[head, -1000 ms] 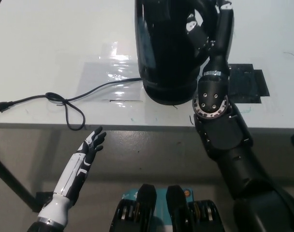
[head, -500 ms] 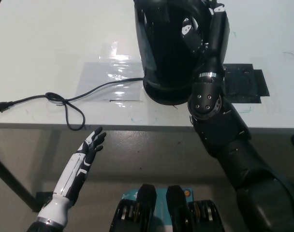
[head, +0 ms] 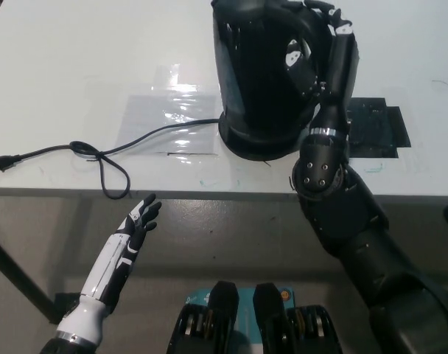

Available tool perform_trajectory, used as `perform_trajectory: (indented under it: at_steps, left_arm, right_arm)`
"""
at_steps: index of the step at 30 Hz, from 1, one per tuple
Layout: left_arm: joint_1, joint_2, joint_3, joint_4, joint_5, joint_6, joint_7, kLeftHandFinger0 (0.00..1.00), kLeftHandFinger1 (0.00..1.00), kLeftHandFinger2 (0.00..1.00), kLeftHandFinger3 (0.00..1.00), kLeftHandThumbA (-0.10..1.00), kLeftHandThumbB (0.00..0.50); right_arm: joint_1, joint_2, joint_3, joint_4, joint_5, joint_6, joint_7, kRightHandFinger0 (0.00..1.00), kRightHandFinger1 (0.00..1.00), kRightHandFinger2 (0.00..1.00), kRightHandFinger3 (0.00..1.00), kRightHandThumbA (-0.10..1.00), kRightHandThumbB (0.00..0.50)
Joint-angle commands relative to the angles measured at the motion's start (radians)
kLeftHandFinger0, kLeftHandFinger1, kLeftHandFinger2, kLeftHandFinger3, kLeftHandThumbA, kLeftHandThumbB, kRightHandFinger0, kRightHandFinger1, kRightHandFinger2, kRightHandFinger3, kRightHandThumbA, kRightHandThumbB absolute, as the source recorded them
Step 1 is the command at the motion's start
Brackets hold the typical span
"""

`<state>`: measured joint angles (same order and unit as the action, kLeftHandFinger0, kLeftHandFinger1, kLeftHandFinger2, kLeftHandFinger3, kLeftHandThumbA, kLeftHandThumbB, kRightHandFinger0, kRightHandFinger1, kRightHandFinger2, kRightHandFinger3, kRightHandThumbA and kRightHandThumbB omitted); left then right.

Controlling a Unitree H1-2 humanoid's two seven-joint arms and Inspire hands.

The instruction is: A kettle and its base are kept separately on the desk infront of the robot and the robot uses its right hand to lift the kettle by its handle and places it on its base to align it correctly.

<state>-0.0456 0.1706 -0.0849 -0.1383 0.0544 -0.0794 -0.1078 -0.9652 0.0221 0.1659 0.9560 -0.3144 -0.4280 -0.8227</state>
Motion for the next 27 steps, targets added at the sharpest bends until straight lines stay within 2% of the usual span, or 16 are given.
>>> perform_trajectory:
  at_steps: [1, 3, 7, 13, 17, 27]
  left_arm:
    - [-0.019, 0.019, 0.001, -0.012, -0.006, -0.031, -0.025, 1.0, 1.0, 1.0, 1.0, 1.0, 0.098]
    - [-0.019, 0.02, 0.001, -0.015, -0.006, -0.027, -0.025, 1.0, 1.0, 1.0, 1.0, 1.0, 0.093]
    - [-0.019, 0.022, -0.001, -0.009, 0.0, -0.031, -0.024, 1.0, 1.0, 1.0, 1.0, 1.0, 0.103]
    - [-0.02, 0.022, -0.002, -0.006, -0.004, -0.04, -0.026, 1.0, 1.0, 1.0, 1.0, 1.0, 0.102]
    - [-0.023, 0.025, -0.001, -0.009, -0.001, -0.038, -0.024, 1.0, 1.0, 1.0, 1.0, 1.0, 0.092]
    - [-0.031, 0.03, -0.003, -0.01, 0.002, -0.034, -0.028, 1.0, 1.0, 1.0, 1.0, 1.0, 0.086]
  right_arm:
    - [0.011, -0.008, 0.027, -0.025, 0.014, -0.042, -0.051, 0.0, 0.07, 0.52, 0.65, -0.1, 0.115]
    - [0.035, 0.002, 0.023, -0.035, 0.041, -0.042, -0.023, 0.0, 0.08, 0.53, 0.66, -0.1, 0.097]
    - [0.062, 0.01, 0.034, -0.037, 0.046, -0.042, -0.017, 0.0, 0.1, 0.55, 0.69, -0.1, 0.099]
    - [0.09, 0.029, 0.039, -0.043, 0.073, -0.042, 0.003, 0.0, 0.08, 0.54, 0.66, -0.1, 0.104]
    - [0.09, 0.049, 0.037, -0.007, 0.095, -0.042, 0.022, 0.0, 0.09, 0.55, 0.67, -0.1, 0.092]
    - [0.068, 0.064, 0.036, 0.034, 0.101, -0.042, 0.036, 0.0, 0.1, 0.57, 0.67, -0.1, 0.097]
